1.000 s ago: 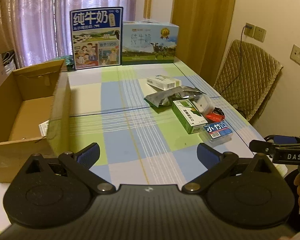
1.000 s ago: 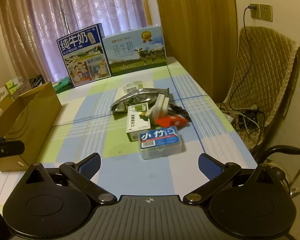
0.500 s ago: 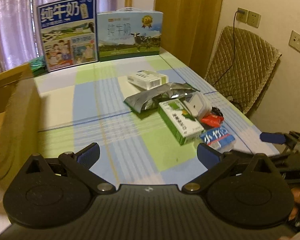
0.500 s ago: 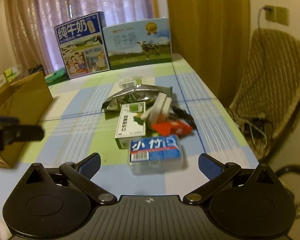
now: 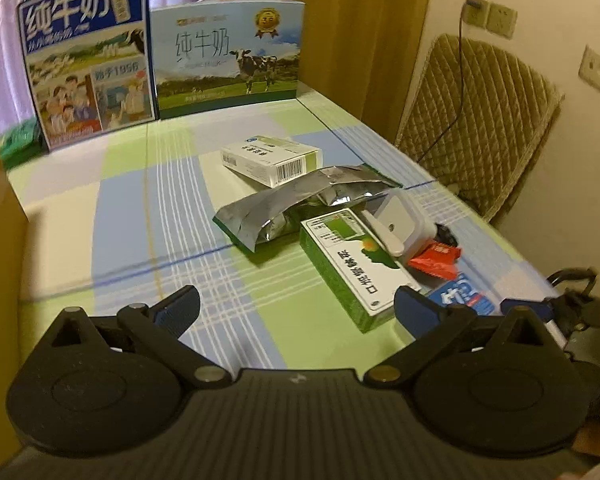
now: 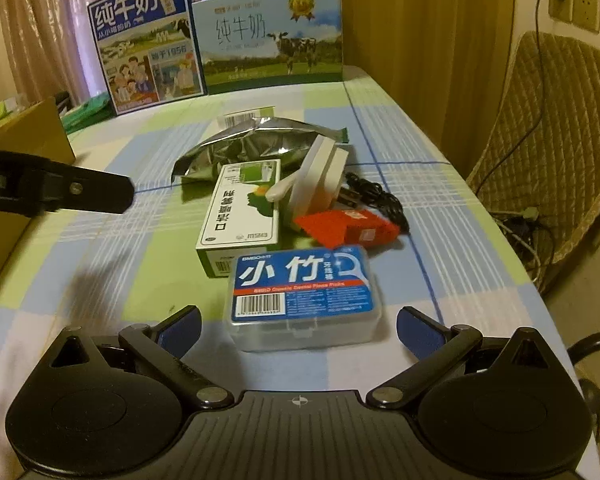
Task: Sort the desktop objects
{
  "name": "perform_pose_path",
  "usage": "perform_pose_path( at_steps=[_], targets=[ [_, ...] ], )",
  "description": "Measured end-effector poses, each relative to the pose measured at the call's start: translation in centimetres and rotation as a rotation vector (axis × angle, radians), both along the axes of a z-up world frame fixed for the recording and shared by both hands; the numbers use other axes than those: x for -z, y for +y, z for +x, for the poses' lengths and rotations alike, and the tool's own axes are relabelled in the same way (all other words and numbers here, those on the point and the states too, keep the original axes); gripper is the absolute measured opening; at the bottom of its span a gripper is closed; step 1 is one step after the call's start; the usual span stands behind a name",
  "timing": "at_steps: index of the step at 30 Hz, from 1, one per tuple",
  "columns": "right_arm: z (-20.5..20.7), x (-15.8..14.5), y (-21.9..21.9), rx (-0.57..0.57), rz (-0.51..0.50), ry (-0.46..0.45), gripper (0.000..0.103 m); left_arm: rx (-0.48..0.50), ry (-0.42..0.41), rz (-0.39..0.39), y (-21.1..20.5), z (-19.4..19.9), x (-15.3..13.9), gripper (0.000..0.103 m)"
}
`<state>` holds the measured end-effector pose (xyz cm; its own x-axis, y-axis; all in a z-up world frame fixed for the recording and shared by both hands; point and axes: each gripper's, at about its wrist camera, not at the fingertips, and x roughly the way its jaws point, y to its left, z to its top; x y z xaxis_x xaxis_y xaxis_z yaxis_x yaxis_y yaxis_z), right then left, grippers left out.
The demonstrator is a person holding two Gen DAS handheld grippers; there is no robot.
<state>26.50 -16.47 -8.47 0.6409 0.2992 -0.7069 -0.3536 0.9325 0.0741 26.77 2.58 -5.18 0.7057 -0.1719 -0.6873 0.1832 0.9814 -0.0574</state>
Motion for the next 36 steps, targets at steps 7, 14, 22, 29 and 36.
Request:
perform_pose_path(
  at_steps=[7,14,22,29,36],
  targets=[
    [0.7,0.0,0.8,-0.017,-0.01,-0.016,0.101,-0.015,0.038,-0.047,0.5,1.0,0.7,0.101],
    [1.7,0.6,0.7,0.007,-0.021,0.011,0.101,-0.022,0.071,-0.065,0.4,1.3,1.4,0.101],
    [1.5,-0.1,-0.7,0.054,-0.007,0.013,0.083,-0.016,0.088,-0.05,-0.5,1.8,2.4,0.101],
    [0.7,-1.6,-2.9,0.168,0.004,-0.053,0.083,0.005,0.089,-0.087,-1.7,2.8,3.4,0.101],
    [1.4,-1.6,-4.4,0.287,-0.029,-0.061,0.083,0.024,0.073,-0.095,-4.1,4.1,4.8,0.1]
  ],
)
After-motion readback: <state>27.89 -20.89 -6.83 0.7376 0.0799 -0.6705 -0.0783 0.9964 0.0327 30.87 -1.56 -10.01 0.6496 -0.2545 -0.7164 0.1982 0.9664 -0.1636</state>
